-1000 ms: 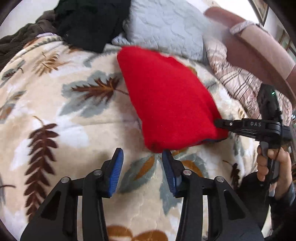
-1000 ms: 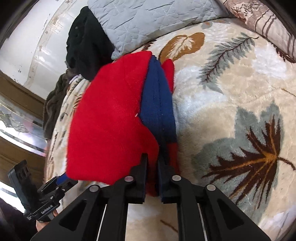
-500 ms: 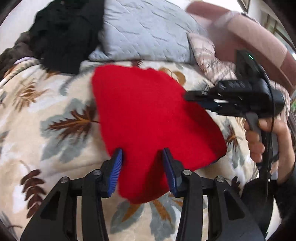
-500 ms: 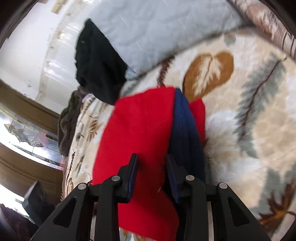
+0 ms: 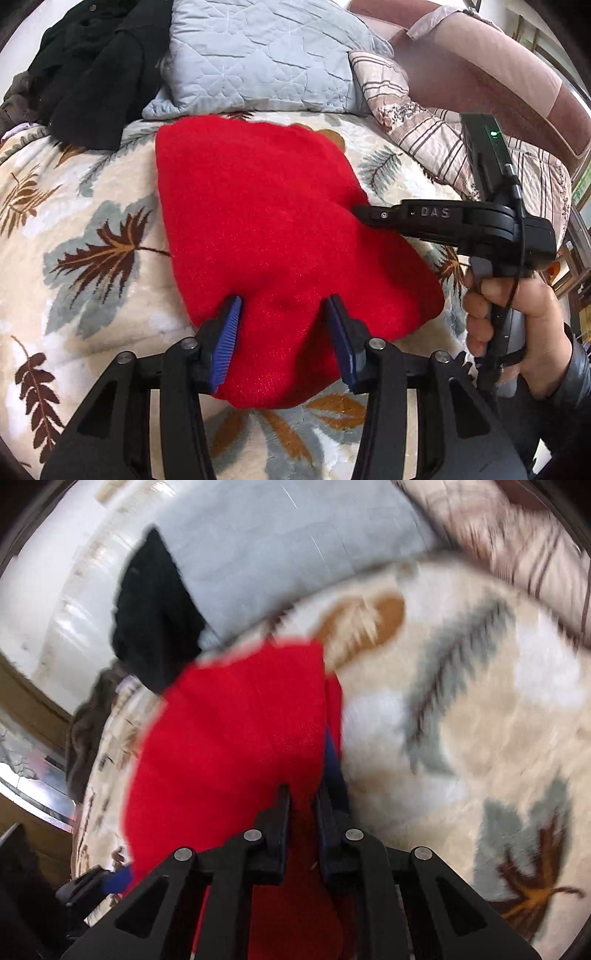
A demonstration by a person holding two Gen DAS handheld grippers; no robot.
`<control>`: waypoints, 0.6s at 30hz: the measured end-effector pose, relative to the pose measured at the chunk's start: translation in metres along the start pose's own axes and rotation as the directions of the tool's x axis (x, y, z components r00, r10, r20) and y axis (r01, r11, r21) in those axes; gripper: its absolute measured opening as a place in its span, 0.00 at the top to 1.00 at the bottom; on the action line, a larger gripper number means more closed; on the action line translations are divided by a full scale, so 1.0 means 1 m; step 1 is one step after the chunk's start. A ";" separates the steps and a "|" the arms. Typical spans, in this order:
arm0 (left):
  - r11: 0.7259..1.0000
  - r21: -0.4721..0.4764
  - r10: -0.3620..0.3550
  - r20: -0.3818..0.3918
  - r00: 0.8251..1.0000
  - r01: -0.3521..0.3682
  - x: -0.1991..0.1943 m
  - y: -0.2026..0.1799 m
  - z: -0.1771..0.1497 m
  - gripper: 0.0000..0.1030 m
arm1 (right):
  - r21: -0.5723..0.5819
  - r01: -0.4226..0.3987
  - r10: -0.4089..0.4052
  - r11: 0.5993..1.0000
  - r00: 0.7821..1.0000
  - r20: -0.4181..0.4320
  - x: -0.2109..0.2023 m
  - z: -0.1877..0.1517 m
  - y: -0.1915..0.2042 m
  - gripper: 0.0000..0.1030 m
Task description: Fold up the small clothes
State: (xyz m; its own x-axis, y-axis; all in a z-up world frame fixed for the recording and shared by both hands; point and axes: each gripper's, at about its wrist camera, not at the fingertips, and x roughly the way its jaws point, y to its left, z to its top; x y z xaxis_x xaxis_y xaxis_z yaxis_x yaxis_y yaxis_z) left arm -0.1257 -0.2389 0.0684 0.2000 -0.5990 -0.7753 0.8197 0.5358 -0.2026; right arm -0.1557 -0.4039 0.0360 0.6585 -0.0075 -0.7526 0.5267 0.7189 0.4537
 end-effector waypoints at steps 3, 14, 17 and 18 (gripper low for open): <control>0.999 -0.033 -0.016 0.018 1.000 0.016 -0.008 0.005 0.003 0.57 | -0.019 -0.014 0.014 1.000 1.000 0.002 -0.007 0.002 0.003 0.80; 1.000 -0.014 -0.016 0.078 0.997 0.017 -0.022 0.006 0.011 0.57 | -0.087 -0.071 0.078 0.994 0.993 0.087 -0.013 0.064 0.032 0.65; 1.000 -0.025 0.012 0.010 1.000 -0.011 -0.003 0.011 0.004 0.57 | -0.114 -0.051 0.051 0.992 0.999 -0.004 0.025 0.070 0.039 0.70; 0.999 -0.038 0.009 -0.003 1.000 -0.009 0.000 0.014 0.003 0.57 | -0.120 -0.024 0.020 0.993 0.999 -0.035 0.037 0.068 0.038 0.73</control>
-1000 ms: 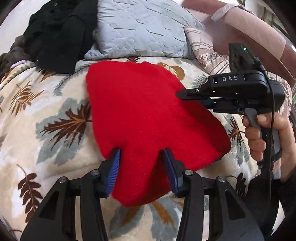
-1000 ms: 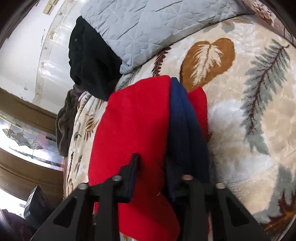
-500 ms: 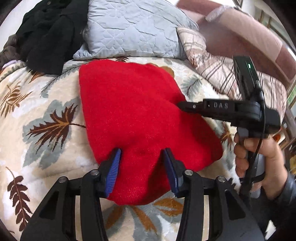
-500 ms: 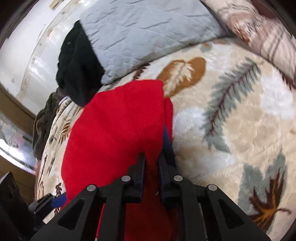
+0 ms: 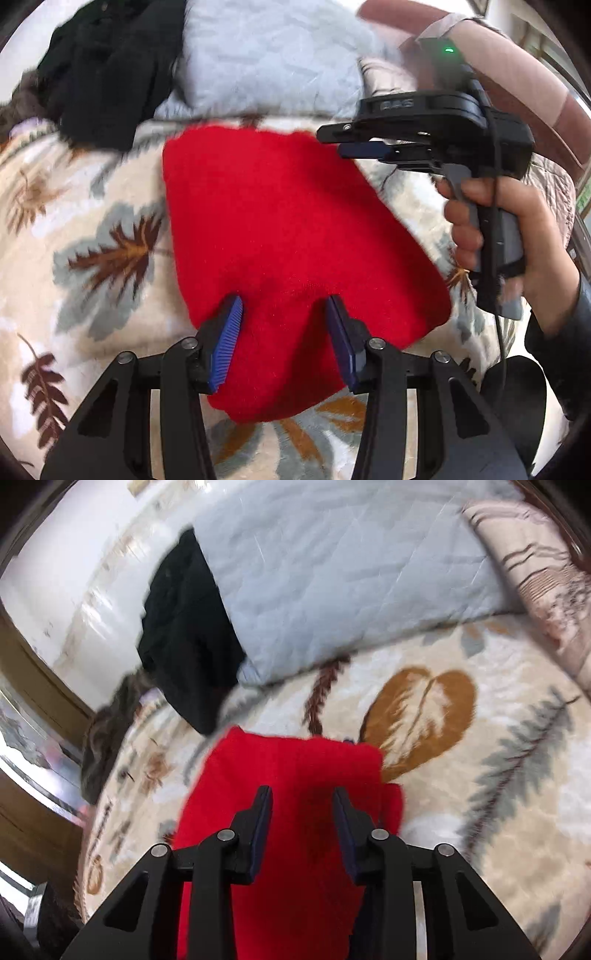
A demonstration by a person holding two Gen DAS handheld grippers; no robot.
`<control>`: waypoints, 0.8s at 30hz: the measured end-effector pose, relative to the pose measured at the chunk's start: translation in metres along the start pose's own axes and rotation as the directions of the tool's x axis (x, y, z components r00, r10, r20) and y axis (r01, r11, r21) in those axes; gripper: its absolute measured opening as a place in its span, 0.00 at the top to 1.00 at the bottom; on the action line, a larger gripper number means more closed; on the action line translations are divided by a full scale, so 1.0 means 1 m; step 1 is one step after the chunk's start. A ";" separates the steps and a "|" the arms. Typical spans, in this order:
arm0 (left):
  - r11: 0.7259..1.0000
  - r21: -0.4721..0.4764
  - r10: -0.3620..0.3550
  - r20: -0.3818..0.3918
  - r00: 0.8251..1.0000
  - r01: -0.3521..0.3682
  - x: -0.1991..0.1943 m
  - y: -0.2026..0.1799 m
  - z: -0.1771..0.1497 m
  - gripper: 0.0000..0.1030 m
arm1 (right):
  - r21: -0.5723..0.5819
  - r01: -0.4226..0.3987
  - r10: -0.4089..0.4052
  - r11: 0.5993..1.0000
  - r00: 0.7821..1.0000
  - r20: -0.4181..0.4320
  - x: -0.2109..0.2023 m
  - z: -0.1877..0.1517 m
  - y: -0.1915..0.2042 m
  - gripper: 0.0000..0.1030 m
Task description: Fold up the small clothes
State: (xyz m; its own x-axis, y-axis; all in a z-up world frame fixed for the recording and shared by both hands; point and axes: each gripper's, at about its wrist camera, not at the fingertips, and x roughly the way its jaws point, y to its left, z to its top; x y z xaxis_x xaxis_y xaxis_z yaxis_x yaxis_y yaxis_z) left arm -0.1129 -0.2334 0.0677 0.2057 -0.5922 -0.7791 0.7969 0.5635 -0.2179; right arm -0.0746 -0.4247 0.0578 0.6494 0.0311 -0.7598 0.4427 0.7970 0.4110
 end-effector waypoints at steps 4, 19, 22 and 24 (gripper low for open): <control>0.999 -0.038 -0.038 0.001 0.999 0.038 0.001 0.007 -0.001 0.57 | -0.015 0.014 -0.014 1.000 1.000 0.013 0.012 -0.009 -0.006 0.75; 0.979 -0.205 -0.028 -0.034 0.999 0.021 -0.019 0.043 -0.006 0.57 | -0.063 0.089 -0.093 0.994 0.994 -0.058 -0.066 -0.114 0.014 0.56; 0.983 -0.183 0.020 -0.080 0.997 -0.034 -0.001 0.040 -0.019 0.51 | -0.028 0.125 -0.127 0.992 0.987 -0.098 -0.043 -0.124 -0.002 0.56; 0.981 -0.188 0.026 -0.076 0.997 -0.040 0.003 0.041 -0.023 0.48 | -0.034 0.113 -0.115 0.993 0.990 -0.085 -0.047 -0.124 -0.002 0.56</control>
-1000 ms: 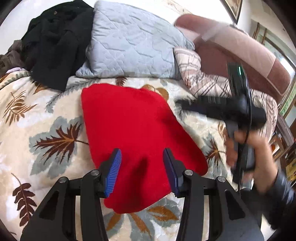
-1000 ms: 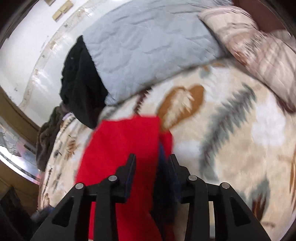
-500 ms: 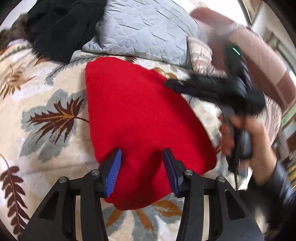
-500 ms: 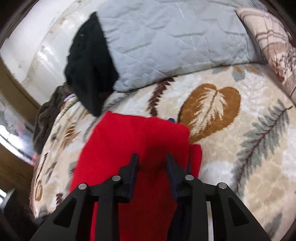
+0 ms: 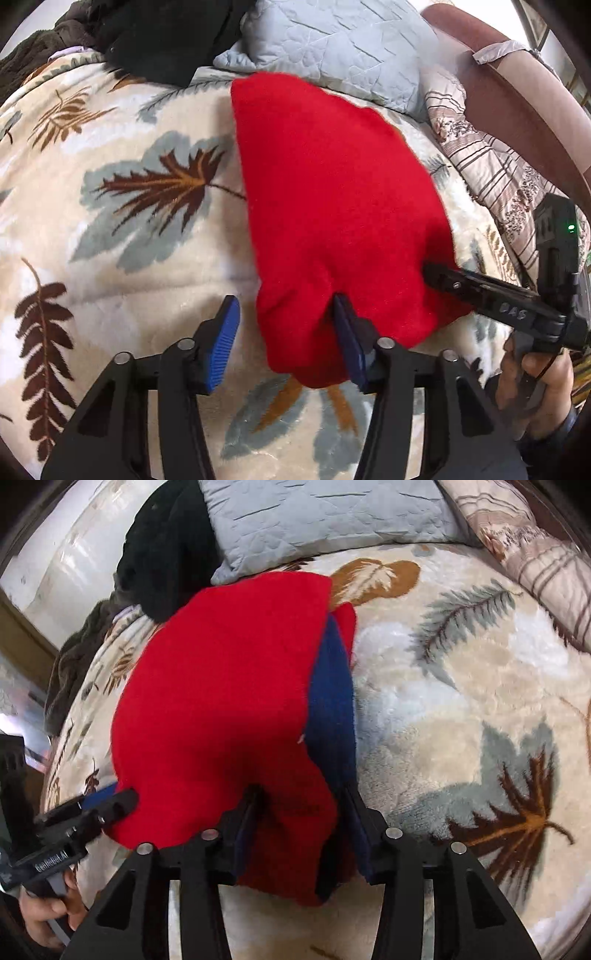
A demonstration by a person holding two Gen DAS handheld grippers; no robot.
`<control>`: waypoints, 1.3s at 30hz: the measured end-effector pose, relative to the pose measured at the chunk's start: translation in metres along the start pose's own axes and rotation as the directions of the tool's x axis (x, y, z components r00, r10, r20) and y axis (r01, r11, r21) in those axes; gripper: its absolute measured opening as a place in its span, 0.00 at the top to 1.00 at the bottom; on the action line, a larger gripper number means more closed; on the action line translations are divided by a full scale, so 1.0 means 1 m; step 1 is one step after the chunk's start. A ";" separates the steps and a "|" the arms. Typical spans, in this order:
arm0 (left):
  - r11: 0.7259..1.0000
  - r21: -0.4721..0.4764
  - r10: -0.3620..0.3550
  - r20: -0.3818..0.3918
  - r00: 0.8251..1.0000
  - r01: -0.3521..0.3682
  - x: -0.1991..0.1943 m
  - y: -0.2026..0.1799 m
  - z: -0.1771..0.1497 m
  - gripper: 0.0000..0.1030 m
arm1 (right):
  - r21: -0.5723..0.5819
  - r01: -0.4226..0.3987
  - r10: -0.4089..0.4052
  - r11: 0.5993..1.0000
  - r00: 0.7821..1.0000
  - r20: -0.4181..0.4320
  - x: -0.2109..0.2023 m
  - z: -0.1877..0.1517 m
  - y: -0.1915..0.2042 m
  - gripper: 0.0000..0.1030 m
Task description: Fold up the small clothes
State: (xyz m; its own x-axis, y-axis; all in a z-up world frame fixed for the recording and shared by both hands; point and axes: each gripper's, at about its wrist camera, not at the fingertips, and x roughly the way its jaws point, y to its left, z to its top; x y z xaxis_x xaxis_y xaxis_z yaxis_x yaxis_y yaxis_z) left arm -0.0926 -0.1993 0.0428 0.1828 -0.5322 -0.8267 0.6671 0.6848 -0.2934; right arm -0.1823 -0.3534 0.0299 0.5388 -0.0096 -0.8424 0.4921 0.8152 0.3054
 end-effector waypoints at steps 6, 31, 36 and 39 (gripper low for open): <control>0.998 -0.031 -0.053 0.062 0.997 0.055 -0.030 0.001 0.010 0.49 | 0.057 -0.088 0.084 0.995 0.994 0.069 -0.028 0.014 -0.012 0.49; 0.935 -0.247 -0.259 0.016 0.966 0.255 0.022 0.024 0.044 0.28 | 0.275 -0.391 0.399 0.878 0.917 0.030 0.047 0.052 -0.049 0.49; 0.922 -0.262 -0.291 0.016 0.957 0.284 0.035 0.027 0.042 0.30 | 0.287 -0.411 0.421 0.865 0.907 0.028 0.051 0.050 -0.052 0.53; 0.936 -0.235 -0.263 0.021 0.965 0.260 0.033 0.022 0.044 0.37 | 0.239 -0.378 0.379 0.895 0.924 0.041 0.045 0.048 -0.041 0.60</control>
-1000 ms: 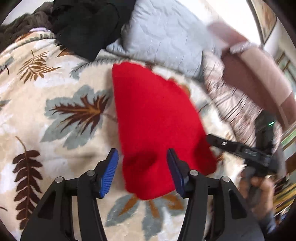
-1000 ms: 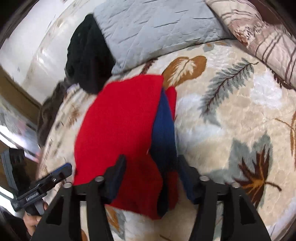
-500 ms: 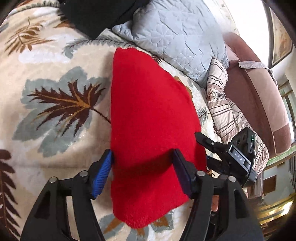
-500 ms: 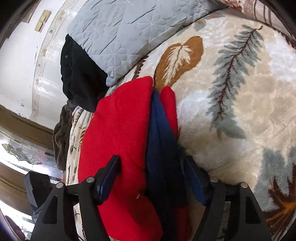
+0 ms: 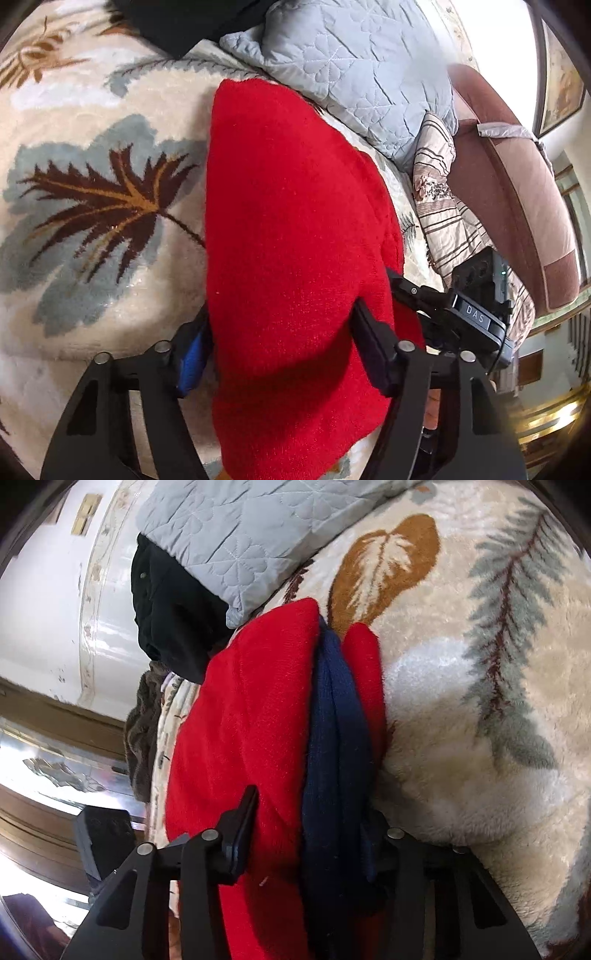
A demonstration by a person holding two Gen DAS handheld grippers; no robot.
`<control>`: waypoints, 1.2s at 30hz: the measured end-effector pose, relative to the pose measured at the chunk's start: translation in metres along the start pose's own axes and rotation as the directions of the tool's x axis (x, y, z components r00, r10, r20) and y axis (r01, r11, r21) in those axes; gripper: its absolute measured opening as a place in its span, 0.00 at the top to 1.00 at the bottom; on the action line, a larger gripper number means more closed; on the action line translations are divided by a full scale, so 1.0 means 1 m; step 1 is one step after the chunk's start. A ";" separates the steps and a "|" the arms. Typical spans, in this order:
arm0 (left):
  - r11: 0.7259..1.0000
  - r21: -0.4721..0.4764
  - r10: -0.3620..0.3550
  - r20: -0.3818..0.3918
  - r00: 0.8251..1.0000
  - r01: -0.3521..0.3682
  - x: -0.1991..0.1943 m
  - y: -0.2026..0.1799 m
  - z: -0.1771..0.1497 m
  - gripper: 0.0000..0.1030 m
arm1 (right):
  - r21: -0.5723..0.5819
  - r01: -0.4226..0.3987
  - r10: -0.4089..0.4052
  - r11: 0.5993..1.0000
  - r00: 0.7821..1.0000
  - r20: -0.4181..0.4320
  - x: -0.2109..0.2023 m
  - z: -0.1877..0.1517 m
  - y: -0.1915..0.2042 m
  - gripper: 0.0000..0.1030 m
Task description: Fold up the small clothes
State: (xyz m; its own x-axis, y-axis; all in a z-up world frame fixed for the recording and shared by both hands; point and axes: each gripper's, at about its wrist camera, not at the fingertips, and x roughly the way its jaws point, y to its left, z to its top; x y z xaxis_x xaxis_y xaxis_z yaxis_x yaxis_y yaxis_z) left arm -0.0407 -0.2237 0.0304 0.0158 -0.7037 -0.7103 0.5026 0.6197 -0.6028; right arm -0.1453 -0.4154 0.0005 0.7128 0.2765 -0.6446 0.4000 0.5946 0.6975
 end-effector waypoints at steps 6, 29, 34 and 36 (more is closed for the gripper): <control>0.989 0.112 0.093 0.042 0.995 -0.097 -0.008 -0.022 -0.003 0.52 | -0.079 0.064 -0.058 0.995 0.996 0.072 -0.010 -0.009 0.023 0.68; 0.911 0.217 0.272 0.327 0.905 -0.352 -0.096 -0.030 0.009 0.55 | -0.376 0.109 -0.039 0.920 0.981 0.191 0.018 -0.028 0.143 0.70; 0.906 0.179 0.295 0.383 0.875 -0.383 -0.106 -0.006 0.020 0.55 | -0.479 0.182 -0.053 0.858 0.961 0.271 0.043 -0.033 0.171 0.70; 0.907 0.153 0.319 0.358 0.878 -0.392 -0.099 0.013 0.024 0.54 | -0.498 0.215 -0.093 0.840 0.962 0.257 0.067 -0.034 0.171 0.70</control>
State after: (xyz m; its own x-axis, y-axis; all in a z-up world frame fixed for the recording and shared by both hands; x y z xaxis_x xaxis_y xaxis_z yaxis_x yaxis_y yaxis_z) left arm -0.0154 -0.1547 0.1014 0.4835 -0.5439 -0.6859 0.5818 0.7851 -0.2124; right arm -0.0491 -0.2696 0.0661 0.7964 0.0163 -0.6045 0.2020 0.9350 0.2915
